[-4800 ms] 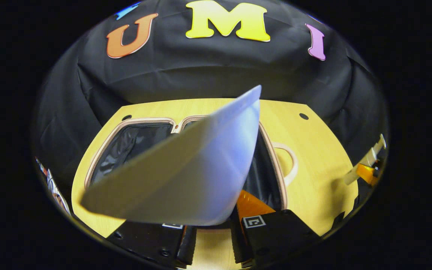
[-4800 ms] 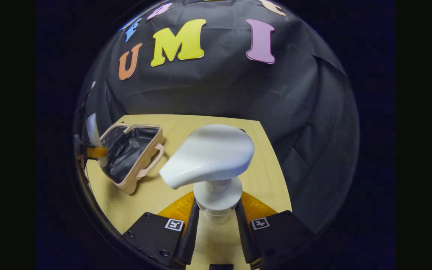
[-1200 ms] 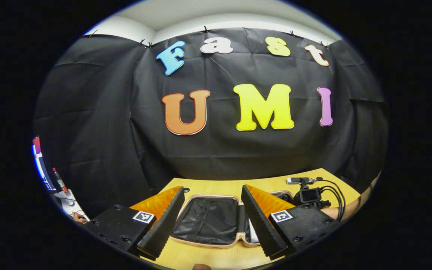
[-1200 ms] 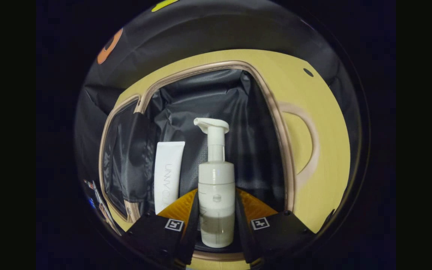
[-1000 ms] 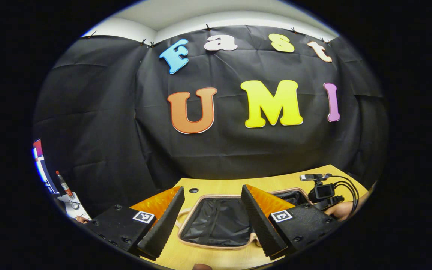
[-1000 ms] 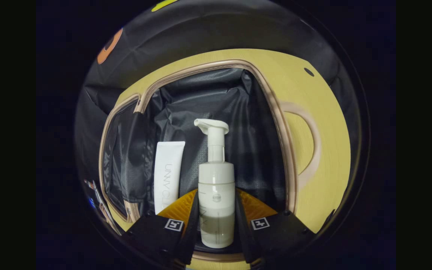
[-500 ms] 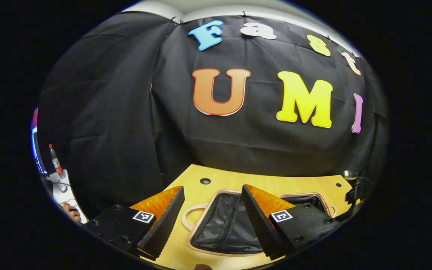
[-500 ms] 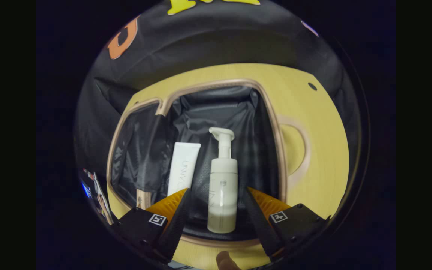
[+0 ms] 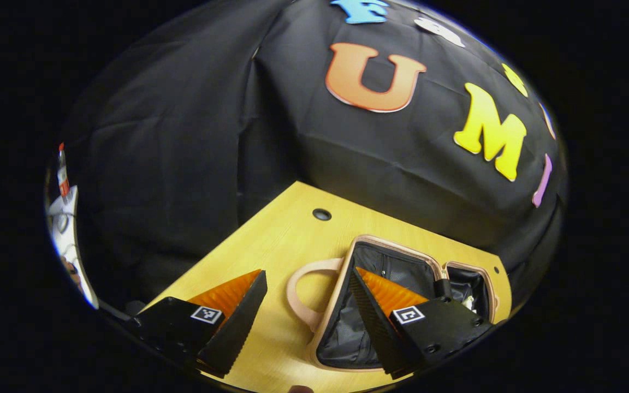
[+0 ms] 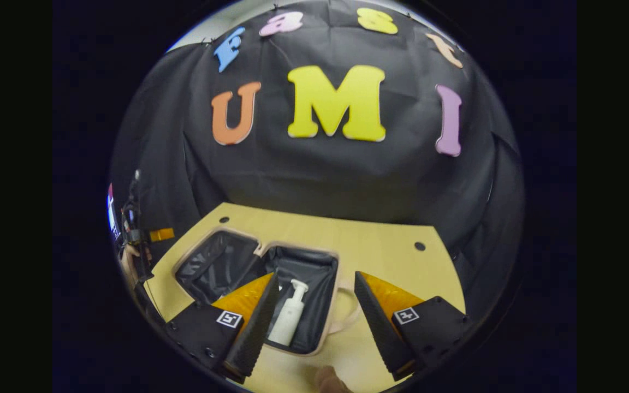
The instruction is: First open the suitcase, pack the skin care products into it, and then close the suitcase.
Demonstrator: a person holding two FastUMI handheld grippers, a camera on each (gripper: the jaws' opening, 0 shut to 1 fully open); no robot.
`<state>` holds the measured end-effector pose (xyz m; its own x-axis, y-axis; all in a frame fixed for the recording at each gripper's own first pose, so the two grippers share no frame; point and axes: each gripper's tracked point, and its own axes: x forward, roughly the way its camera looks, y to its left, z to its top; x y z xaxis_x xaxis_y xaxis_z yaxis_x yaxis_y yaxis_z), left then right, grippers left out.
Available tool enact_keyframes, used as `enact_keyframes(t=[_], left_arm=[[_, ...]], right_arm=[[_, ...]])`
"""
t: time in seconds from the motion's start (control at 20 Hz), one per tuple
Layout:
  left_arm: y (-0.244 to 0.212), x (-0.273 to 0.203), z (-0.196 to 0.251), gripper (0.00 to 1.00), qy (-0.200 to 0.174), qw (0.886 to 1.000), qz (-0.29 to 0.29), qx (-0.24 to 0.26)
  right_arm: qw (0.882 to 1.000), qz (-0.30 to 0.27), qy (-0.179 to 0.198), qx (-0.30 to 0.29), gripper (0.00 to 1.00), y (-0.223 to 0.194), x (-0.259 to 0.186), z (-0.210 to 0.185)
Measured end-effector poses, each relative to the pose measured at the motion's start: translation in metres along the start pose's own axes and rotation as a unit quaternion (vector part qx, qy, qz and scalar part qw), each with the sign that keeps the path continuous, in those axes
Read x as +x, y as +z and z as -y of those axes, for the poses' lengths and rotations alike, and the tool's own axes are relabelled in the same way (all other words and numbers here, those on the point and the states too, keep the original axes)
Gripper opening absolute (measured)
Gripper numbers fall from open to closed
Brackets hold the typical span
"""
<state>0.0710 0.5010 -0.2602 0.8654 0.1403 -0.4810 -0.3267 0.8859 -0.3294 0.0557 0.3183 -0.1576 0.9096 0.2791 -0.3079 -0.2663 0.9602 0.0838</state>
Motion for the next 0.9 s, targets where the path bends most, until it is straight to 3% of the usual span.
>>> enact_keyframes(t=[0.05,0.2,0.25,0.35,0.4,0.5,0.55,0.6,0.75,0.9], left_arm=[[-0.011,0.007,-0.002,0.97,-0.008,0.999,-0.026,-0.032],[-0.039,0.038,-0.017,0.97,0.005,0.992,-0.07,-0.108],[-0.048,0.048,-0.015,0.96,0.008,0.988,-0.081,-0.134],[-0.057,0.058,-0.013,0.95,0.0,0.979,-0.096,-0.181],[-0.06,0.063,-0.015,0.75,0.008,0.974,-0.102,-0.2],[-0.066,0.067,-0.024,0.56,0.027,0.97,-0.109,-0.214],[-0.066,0.07,-0.02,0.41,0.022,0.968,-0.11,-0.225],[-0.064,0.068,-0.019,0.16,0.03,0.966,-0.113,-0.231],[-0.055,0.063,-0.016,0.16,0.042,0.974,-0.106,-0.198],[-0.042,0.054,-0.007,0.12,0.059,0.981,-0.107,-0.152]], right_arm=[[1.0,0.02,-0.005,-0.003,0.82,0.014,-0.014,0.008],[0.996,0.084,-0.017,-0.009,0.82,0.058,-0.067,0.028],[0.995,0.093,-0.018,-0.013,0.77,0.064,-0.079,0.033],[0.994,0.107,-0.028,-0.023,0.81,0.077,-0.097,0.044],[0.991,0.119,-0.043,-0.032,0.77,0.086,-0.105,0.055],[0.985,0.143,-0.081,-0.047,0.79,0.106,-0.122,0.081],[0.982,0.155,-0.098,-0.049,0.79,0.114,-0.132,0.092],[0.978,0.168,-0.113,-0.051,0.8,0.122,-0.143,0.101],[0.968,0.185,-0.157,-0.06,0.77,0.13,-0.164,0.132],[0.969,0.175,-0.167,-0.041,0.8,0.121,-0.172,0.15]])
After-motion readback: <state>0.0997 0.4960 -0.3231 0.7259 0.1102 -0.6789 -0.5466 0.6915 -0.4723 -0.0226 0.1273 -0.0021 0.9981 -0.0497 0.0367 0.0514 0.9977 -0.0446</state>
